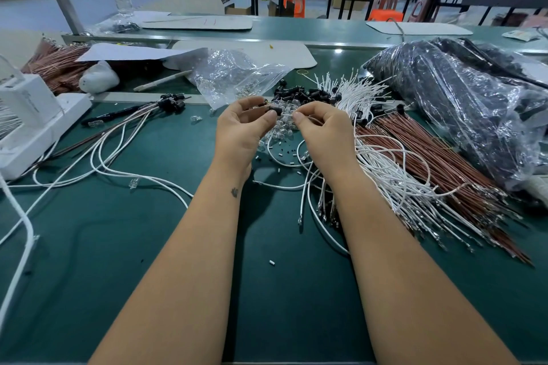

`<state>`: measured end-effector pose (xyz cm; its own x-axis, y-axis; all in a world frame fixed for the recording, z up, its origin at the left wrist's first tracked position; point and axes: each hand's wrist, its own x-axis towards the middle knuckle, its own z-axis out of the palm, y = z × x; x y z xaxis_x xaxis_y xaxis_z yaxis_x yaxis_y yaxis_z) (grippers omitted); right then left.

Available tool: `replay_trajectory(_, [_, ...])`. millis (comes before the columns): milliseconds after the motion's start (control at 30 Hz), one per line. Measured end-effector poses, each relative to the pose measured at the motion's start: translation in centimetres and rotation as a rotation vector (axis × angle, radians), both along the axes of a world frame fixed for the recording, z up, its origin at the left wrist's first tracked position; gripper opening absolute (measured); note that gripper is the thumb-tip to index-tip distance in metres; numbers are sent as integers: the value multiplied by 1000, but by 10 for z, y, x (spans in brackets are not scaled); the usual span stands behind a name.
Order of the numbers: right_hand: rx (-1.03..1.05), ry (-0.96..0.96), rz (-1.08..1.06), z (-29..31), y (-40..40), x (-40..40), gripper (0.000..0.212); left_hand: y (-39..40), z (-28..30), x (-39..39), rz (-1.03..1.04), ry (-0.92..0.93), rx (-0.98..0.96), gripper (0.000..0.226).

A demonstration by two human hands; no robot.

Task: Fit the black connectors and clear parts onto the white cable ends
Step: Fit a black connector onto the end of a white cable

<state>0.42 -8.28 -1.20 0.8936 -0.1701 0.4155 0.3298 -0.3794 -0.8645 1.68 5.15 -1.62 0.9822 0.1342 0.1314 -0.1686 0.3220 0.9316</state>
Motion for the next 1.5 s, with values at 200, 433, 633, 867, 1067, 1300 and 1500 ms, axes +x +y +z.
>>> replay_trajectory(200, [-62, -20, -2, -1, 4, 0, 19, -4, -1, -3, -18, 4, 94, 24])
replay_trajectory(433, [-66, -17, -48, -1, 7, 3, 17, -7, 3, -5, 7, 18, 63, 19])
replay_trajectory(633, [-133, -66, -23, -1, 7, -1, 25, -10, 2, -7, 41, 0, 165, 11])
replay_trajectory(867, [-284, -92, 24, 3, 10, -6, 20, -9, 2, -6, 45, -18, 162, 10])
replay_trajectory(1067, [-733, -118, -280, 5, -2, 0, 15, 6, -1, 4, 494, 73, 466, 23])
replay_trajectory(1300, [-761, -33, -382, 11, -16, -1, 10, 13, 0, 0, 875, -34, 889, 34])
replay_trajectory(1500, [-788, -133, -221, 8, 9, -6, 13, -18, -8, -5, 440, -416, 1245, 27])
